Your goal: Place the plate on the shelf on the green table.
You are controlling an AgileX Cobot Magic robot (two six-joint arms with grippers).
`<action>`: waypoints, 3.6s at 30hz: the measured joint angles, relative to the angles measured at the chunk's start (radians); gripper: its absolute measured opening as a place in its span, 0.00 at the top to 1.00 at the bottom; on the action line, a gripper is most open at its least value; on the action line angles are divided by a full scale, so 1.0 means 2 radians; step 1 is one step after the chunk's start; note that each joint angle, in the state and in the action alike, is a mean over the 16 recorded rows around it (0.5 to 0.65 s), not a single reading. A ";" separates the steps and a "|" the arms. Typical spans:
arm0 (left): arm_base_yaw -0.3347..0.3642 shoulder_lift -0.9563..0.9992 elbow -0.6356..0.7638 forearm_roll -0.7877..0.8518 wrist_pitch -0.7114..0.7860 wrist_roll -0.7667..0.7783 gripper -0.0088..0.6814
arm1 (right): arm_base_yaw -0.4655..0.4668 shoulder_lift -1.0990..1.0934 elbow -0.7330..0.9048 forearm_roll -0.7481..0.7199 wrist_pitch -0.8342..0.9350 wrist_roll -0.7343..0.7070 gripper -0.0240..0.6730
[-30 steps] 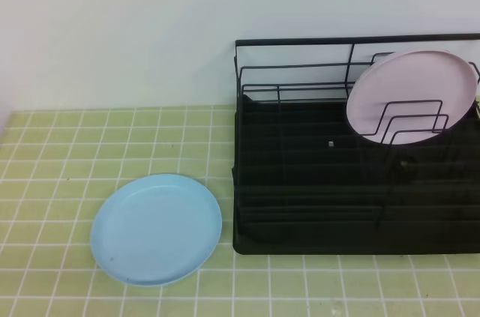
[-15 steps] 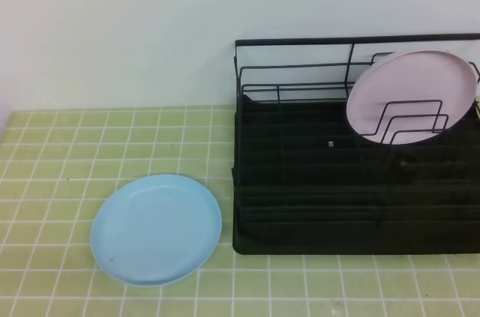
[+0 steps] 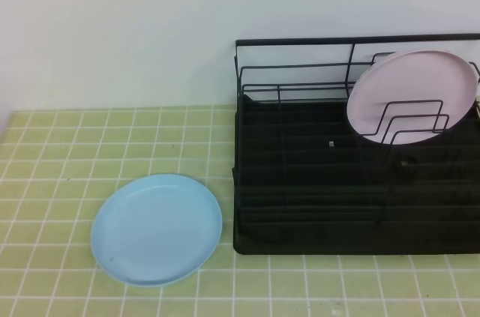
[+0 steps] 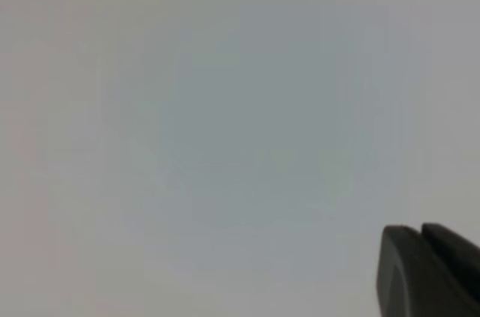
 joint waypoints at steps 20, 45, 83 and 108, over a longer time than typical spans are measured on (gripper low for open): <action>0.000 0.076 -0.145 -0.017 0.344 -0.016 0.99 | 0.000 0.006 -0.081 0.024 0.373 -0.018 0.97; 0.000 0.607 -0.510 -0.194 0.682 0.214 0.90 | 0.001 0.199 -0.099 0.171 0.404 -0.111 0.97; 0.000 0.947 -0.535 -0.327 0.512 0.267 0.47 | 0.002 0.205 -0.099 0.208 0.407 -0.164 0.97; 0.000 0.954 -0.538 -0.291 0.517 0.277 0.96 | 0.002 0.205 -0.099 0.208 0.406 -0.164 0.97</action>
